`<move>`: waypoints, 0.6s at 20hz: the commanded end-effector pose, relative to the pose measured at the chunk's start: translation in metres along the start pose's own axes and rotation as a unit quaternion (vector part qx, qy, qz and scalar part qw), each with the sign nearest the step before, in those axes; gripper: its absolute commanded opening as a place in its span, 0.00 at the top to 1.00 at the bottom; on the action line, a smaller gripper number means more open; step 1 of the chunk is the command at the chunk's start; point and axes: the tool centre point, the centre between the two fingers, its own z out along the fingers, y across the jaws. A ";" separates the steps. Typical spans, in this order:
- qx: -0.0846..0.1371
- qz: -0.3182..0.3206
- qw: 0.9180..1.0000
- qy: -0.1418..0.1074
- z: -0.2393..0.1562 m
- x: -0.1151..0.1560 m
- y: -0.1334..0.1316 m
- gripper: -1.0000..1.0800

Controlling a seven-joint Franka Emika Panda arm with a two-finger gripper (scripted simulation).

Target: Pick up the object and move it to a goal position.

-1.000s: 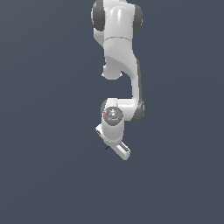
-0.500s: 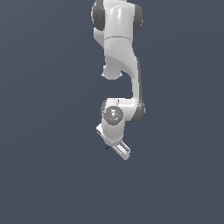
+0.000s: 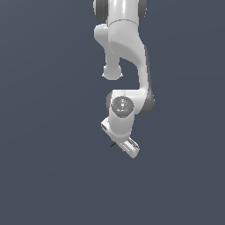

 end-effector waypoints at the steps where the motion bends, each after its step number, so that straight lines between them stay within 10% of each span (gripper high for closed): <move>1: 0.001 0.000 1.000 0.000 -0.024 -0.007 -0.009 1.00; 12: 0.000 0.000 1.000 0.001 -0.139 -0.041 -0.054 1.00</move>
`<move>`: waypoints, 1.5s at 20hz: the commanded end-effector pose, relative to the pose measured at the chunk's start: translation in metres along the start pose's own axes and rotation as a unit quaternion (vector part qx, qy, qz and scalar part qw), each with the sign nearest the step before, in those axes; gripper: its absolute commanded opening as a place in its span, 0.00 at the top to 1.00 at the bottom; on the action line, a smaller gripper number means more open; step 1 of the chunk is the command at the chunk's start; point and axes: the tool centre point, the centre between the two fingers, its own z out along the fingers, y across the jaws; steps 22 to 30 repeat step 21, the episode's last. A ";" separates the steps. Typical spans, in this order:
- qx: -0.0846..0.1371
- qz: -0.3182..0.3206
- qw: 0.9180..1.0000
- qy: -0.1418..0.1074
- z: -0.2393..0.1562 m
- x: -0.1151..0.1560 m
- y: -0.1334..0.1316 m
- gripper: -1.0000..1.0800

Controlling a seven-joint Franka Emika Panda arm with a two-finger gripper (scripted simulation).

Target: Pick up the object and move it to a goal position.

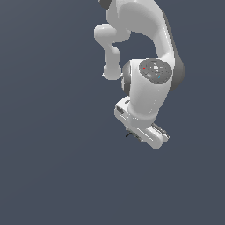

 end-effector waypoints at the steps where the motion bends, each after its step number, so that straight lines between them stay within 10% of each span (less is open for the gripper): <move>1: 0.000 0.000 1.000 0.000 -0.026 -0.007 -0.010 1.00; 13: 0.000 0.000 1.000 0.000 -0.104 -0.028 -0.043 1.00; 30: 0.000 0.000 1.000 0.000 -0.115 -0.031 -0.049 1.00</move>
